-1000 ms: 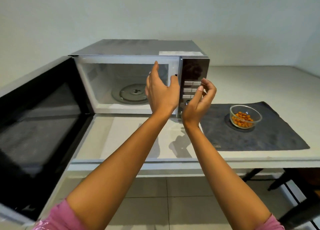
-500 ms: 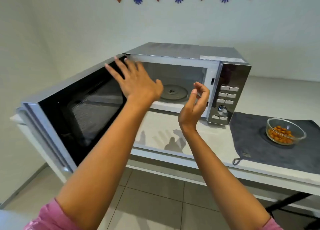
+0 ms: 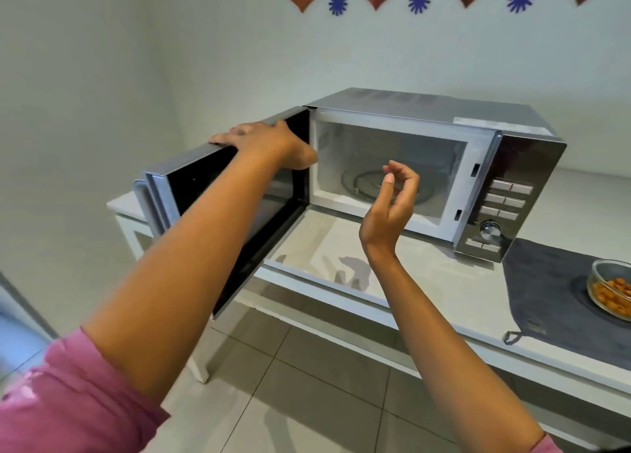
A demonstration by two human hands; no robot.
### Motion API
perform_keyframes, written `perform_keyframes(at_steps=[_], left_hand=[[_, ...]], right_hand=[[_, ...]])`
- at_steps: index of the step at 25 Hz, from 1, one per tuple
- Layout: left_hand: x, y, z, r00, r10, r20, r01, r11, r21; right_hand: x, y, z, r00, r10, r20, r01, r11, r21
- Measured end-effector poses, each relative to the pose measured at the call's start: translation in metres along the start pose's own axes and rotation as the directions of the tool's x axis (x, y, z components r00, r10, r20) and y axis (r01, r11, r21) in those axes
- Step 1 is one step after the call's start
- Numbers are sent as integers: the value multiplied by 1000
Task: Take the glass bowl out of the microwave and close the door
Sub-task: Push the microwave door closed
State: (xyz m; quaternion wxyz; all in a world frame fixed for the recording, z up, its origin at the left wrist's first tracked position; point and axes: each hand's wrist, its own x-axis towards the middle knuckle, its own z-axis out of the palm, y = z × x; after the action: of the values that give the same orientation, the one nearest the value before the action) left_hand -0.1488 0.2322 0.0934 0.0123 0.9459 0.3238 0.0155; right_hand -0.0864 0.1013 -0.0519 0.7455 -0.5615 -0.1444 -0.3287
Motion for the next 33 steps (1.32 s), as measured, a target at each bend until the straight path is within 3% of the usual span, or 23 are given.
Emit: perform_keyframes(at_steps=[7, 14, 19, 21, 23, 25, 28, 30, 33], left_hand=[[0, 1, -44, 964, 177, 197, -208, 966, 152], [3, 29, -35, 916, 346, 203, -341, 938, -61], [7, 58, -13, 814, 567, 124, -496, 790, -359], [12, 75, -5, 746, 641, 181, -519, 730, -445], [14, 97, 3, 690, 704, 169, -621, 695, -362], [20, 116, 8, 661, 748, 60, -732, 660, -167], [34, 143, 15, 600, 800, -33, -798, 594, -99], [42, 161, 18, 564, 823, -70, -826, 561, -61], [54, 182, 20, 513, 850, -120, -856, 516, -8]], right_hand=[[-2, -7, 11, 1000, 4, 15, -5, 999, 32], [26, -28, -3, 999, -13, -29, 16, 996, 86], [59, -53, -29, 990, 126, 65, -132, 988, 86], [72, -65, -42, 984, 145, 104, -154, 985, 77], [87, -75, -56, 978, 158, 139, -168, 984, 63], [103, -82, -68, 957, 199, 210, -196, 980, -32], [123, -87, -84, 862, 334, 381, -206, 918, -340], [136, -87, -94, 807, 406, 429, -141, 838, -527], [151, -89, -100, 758, 421, 498, 17, 751, -660]])
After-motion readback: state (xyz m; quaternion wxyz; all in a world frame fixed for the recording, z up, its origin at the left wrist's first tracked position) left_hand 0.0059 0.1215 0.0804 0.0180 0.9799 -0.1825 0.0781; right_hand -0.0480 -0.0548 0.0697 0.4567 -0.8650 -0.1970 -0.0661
